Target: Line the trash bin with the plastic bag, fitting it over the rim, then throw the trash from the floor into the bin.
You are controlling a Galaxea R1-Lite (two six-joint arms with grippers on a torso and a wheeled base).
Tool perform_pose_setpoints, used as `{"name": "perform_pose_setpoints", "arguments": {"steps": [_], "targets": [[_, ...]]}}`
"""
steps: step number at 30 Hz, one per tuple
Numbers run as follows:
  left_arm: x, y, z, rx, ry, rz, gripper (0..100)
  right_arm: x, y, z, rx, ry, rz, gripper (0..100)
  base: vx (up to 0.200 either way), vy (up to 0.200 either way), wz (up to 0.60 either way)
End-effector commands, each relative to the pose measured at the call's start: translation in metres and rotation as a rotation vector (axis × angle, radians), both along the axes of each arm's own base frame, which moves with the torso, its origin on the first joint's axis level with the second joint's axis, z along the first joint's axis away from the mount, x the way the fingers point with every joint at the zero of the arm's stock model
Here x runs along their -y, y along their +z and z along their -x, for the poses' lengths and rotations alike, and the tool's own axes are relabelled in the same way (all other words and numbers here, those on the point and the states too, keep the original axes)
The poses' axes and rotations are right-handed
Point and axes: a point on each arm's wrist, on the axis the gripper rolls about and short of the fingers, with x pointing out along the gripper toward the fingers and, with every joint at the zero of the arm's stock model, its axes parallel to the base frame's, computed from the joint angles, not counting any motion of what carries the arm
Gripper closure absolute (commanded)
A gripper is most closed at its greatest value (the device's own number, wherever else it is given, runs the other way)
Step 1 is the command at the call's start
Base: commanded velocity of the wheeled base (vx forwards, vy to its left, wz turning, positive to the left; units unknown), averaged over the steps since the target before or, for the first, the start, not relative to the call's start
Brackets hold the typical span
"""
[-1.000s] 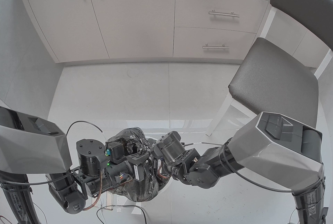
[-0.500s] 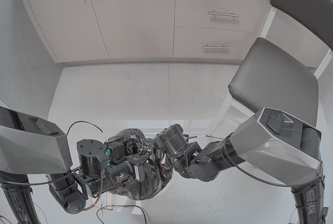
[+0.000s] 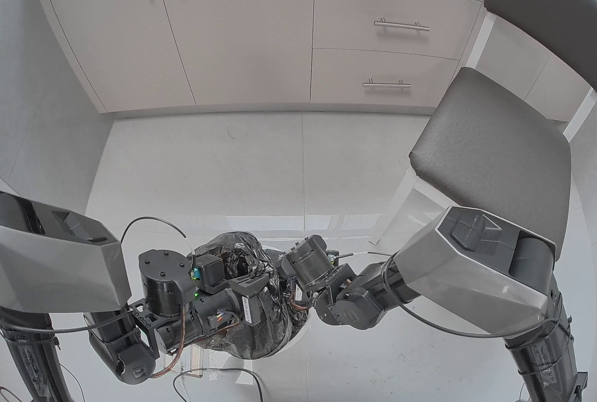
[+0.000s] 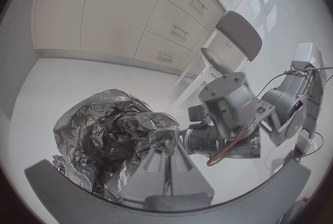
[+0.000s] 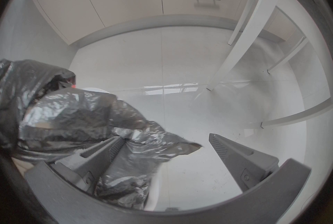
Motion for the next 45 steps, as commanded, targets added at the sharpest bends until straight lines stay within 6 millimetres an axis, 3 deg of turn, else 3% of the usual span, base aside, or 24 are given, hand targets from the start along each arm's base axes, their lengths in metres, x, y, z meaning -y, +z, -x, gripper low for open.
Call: {"name": "perform_pose_setpoints", "arguments": {"steps": [1, 15, 17, 19, 24, 35, 41, 43, 45], "targets": [[0.001, 0.000, 0.000, 0.000, -0.002, 0.000, 100, 0.000, -0.023, -0.001, -0.029, -0.004, 0.039, 0, 0.000, 0.000, 0.00], [0.001, 0.001, 0.000, 0.002, 0.000, 0.003, 100, 0.000, -0.019, -0.006, -0.016, -0.017, 0.020, 0, 0.000, 0.000, 0.00], [0.001, 0.001, 0.000, -0.002, 0.003, 0.010, 100, 0.003, -0.015, -0.011, -0.008, -0.035, 0.002, 0, 0.000, 0.000, 0.00], [0.001, 0.002, -0.001, -0.021, 0.012, 0.040, 100, 0.011, 0.017, -0.012, 0.026, -0.051, -0.037, 0, 0.000, 0.000, 0.00], [0.002, 0.000, -0.002, -0.026, 0.013, 0.041, 100, 0.022, 0.046, 0.005, -0.015, -0.049, 0.009, 0, 0.000, 0.000, 0.00], [0.001, -0.002, -0.001, -0.034, 0.016, 0.033, 100, 0.038, 0.047, 0.026, -0.047, -0.039, 0.074, 0, 0.000, 0.000, 0.00], [0.001, -0.003, -0.002, -0.034, 0.016, 0.033, 100, 0.041, 0.069, 0.035, -0.023, -0.025, 0.044, 0, 0.000, 0.000, 0.00], [0.000, -0.006, -0.003, -0.043, 0.022, 0.026, 100, 0.038, 0.070, 0.064, -0.047, 0.046, 0.079, 0, 0.000, 0.000, 0.00], [0.000, -0.006, -0.003, -0.045, 0.022, 0.028, 100, 0.038, 0.068, 0.072, -0.055, 0.069, 0.099, 0, 0.000, 0.000, 0.00]]}}
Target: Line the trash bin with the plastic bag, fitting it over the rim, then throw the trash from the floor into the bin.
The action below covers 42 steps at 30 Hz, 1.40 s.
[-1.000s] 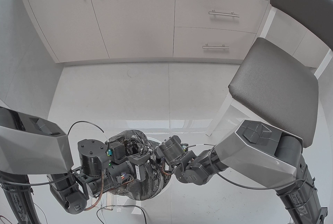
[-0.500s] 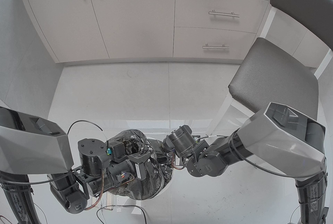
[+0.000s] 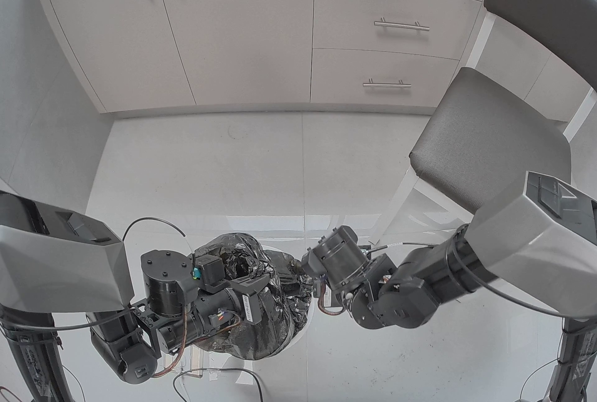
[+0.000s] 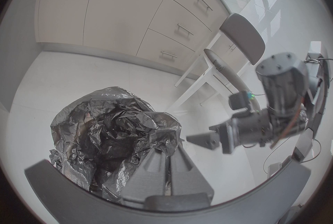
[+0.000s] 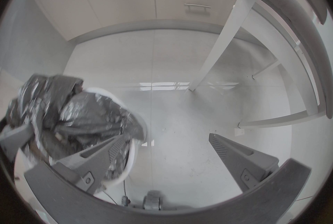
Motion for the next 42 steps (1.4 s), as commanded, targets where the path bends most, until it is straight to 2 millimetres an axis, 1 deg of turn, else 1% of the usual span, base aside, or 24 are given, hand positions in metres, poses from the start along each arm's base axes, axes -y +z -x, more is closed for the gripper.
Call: {"name": "perform_pose_setpoints", "arguments": {"steps": [1, 3, 4, 5, 8, 9, 10, 11, 12, 13, 15, 17, 18, 19, 24, 27, 34, 42], "targets": [[-0.001, -0.003, -0.001, -0.010, 0.006, -0.004, 100, -0.002, 0.010, 0.046, -0.018, 0.129, 0.053, 0, 0.000, 0.000, 0.00], [0.000, -0.002, -0.002, -0.004, 0.004, -0.002, 100, -0.005, 0.016, 0.058, -0.002, 0.176, 0.052, 0, 0.000, 0.000, 0.00], [0.000, -0.002, -0.002, -0.004, 0.003, -0.002, 100, -0.005, 0.016, 0.058, 0.000, 0.179, 0.052, 0, 0.000, 0.000, 0.00], [0.001, -0.002, -0.002, -0.001, 0.001, -0.002, 100, -0.007, 0.020, 0.062, 0.018, 0.222, 0.065, 0, 0.000, 0.000, 0.00], [0.001, -0.001, -0.001, 0.002, -0.001, -0.002, 100, -0.008, 0.019, 0.065, 0.057, 0.292, 0.098, 0, 0.000, 0.000, 0.00], [0.001, -0.001, -0.001, 0.002, -0.001, -0.002, 100, -0.008, 0.019, 0.065, 0.057, 0.292, 0.098, 0, 0.000, 0.000, 0.00], [0.000, 0.001, 0.000, 0.005, -0.001, 0.001, 100, -0.010, 0.021, 0.066, 0.112, 0.350, 0.091, 0, 0.000, 0.000, 0.00], [0.000, 0.001, 0.000, 0.005, -0.001, 0.001, 100, -0.010, 0.021, 0.066, 0.112, 0.350, 0.091, 0, 0.000, 0.000, 0.00], [0.000, 0.001, -0.001, 0.004, 0.002, 0.007, 100, -0.011, 0.022, 0.066, 0.141, 0.404, 0.084, 0, 0.000, 0.000, 0.00], [0.000, 0.002, 0.000, 0.004, 0.002, 0.007, 100, -0.014, 0.022, 0.065, 0.192, 0.507, 0.059, 0, 0.000, 0.000, 0.00], [0.000, 0.001, 0.000, 0.003, 0.001, 0.006, 100, -0.017, 0.018, 0.063, 0.231, 0.555, 0.049, 0, 0.000, 0.000, 0.00], [0.000, 0.002, 0.000, 0.004, 0.001, 0.007, 100, -0.022, 0.007, 0.060, 0.243, 0.567, 0.062, 0, 0.000, 0.000, 0.00], [0.001, 0.002, 0.000, 0.006, 0.001, 0.008, 100, -0.022, 0.005, 0.060, 0.240, 0.568, 0.064, 0, 0.000, 0.000, 0.00], [0.000, 0.002, 0.000, 0.007, 0.001, 0.009, 100, -0.024, -0.003, 0.058, 0.230, 0.569, 0.073, 0, 0.000, 0.000, 0.00], [0.000, 0.003, -0.001, 0.008, 0.002, 0.009, 100, -0.025, -0.011, 0.061, 0.208, 0.579, 0.088, 0, 0.000, 0.000, 0.00], [0.000, 0.005, 0.000, 0.013, 0.002, 0.013, 100, -0.026, -0.013, 0.061, 0.208, 0.580, 0.088, 0, 0.000, 0.000, 0.00], [0.001, 0.005, 0.000, 0.014, -0.002, 0.015, 100, -0.036, -0.006, 0.058, 0.232, 0.590, 0.070, 0, 0.000, 0.000, 0.00], [0.009, 0.009, 0.007, 0.009, -0.032, 0.039, 100, -0.051, -0.011, 0.053, 0.248, 0.602, 0.061, 0, 0.000, 0.000, 0.00]]}}
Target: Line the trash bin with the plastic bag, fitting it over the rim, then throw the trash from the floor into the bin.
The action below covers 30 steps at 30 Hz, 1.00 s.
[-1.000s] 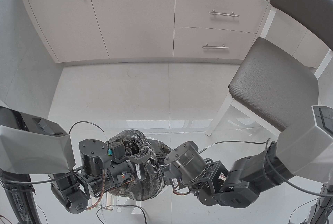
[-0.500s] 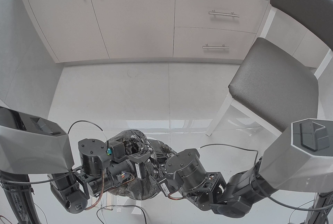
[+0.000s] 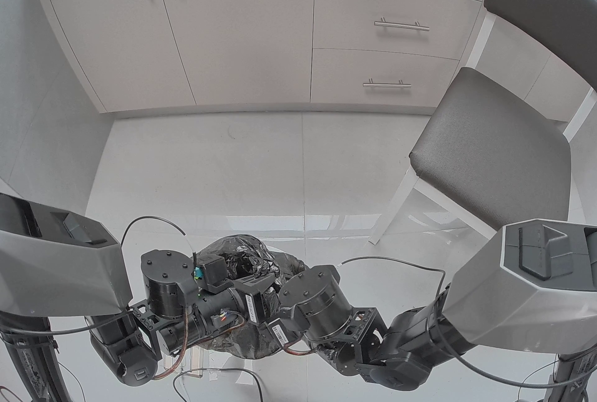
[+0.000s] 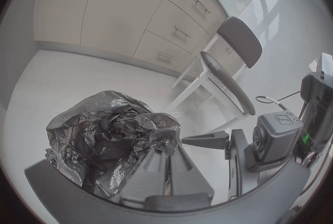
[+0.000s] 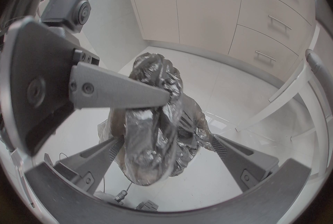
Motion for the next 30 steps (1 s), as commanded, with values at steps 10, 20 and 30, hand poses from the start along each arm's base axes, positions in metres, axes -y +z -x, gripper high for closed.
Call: {"name": "perform_pose_setpoints", "arguments": {"steps": [10, 20, 30], "targets": [[0.0042, 0.0031, 0.0041, 0.007, -0.018, 0.006, 100, -0.0121, -0.0081, -0.0051, 0.006, 0.003, -0.007, 0, 0.000, 0.000, 0.00], [0.0041, 0.0020, 0.0034, 0.005, -0.018, 0.004, 100, -0.0108, -0.0051, -0.0058, 0.012, -0.005, -0.020, 100, 0.000, 0.000, 0.00], [0.0020, 0.0034, 0.0026, 0.005, -0.011, 0.009, 100, -0.0078, -0.0025, -0.0032, 0.010, -0.005, -0.024, 100, 0.000, 0.000, 0.00]]}}
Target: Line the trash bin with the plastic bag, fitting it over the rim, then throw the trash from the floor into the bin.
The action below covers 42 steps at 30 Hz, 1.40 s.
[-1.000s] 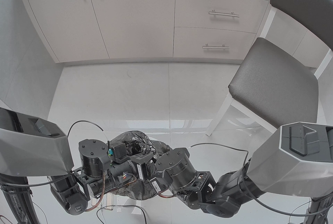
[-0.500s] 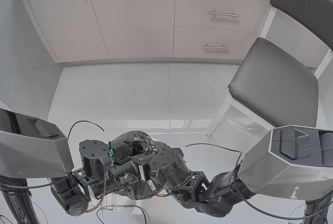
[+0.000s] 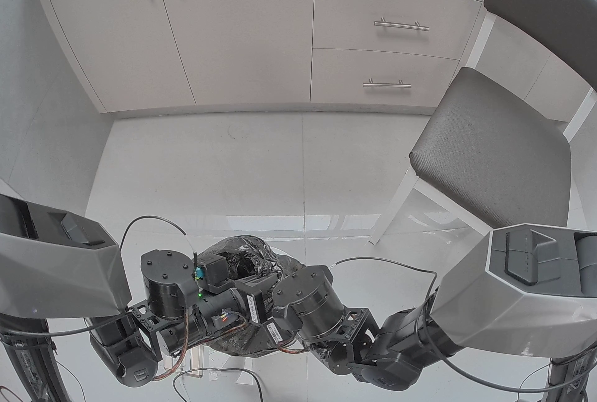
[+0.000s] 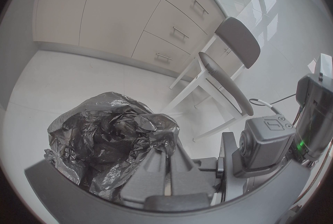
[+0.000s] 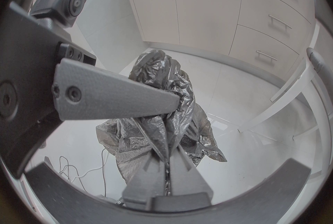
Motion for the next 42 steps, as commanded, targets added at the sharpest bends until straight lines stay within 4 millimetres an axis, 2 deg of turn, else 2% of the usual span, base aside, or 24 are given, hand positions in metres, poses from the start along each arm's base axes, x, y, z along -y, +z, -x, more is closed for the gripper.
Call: {"name": "perform_pose_setpoints", "arguments": {"steps": [1, 13, 14, 25, 34, 36, 42], "targets": [[0.000, 0.001, 0.000, 0.000, 0.000, 0.005, 100, 0.000, 0.002, 0.001, 0.001, 0.002, -0.002, 100, 0.000, 0.000, 0.00], [-0.002, -0.001, 0.002, -0.011, 0.003, -0.005, 100, 0.000, 0.003, 0.002, 0.004, 0.001, -0.004, 100, 0.000, 0.000, 0.00], [-0.002, -0.002, 0.004, -0.015, 0.001, -0.010, 0, 0.000, 0.002, 0.001, 0.003, -0.001, -0.003, 100, 0.000, 0.000, 0.00], [-0.003, -0.003, 0.008, -0.012, 0.001, -0.028, 0, -0.001, 0.000, 0.001, 0.004, -0.008, 0.003, 100, 0.000, 0.000, 0.00], [-0.005, -0.004, 0.010, -0.023, 0.031, -0.036, 0, 0.010, -0.005, -0.012, 0.007, -0.078, 0.035, 100, 0.000, 0.000, 0.00], [-0.006, -0.004, 0.011, -0.024, 0.031, -0.039, 0, 0.017, -0.014, -0.022, -0.002, -0.117, 0.055, 100, 0.000, 0.000, 0.00], [-0.007, -0.006, 0.012, -0.033, 0.031, -0.045, 0, 0.025, -0.030, -0.029, -0.030, -0.149, 0.084, 100, 0.000, 0.000, 0.00]]}}
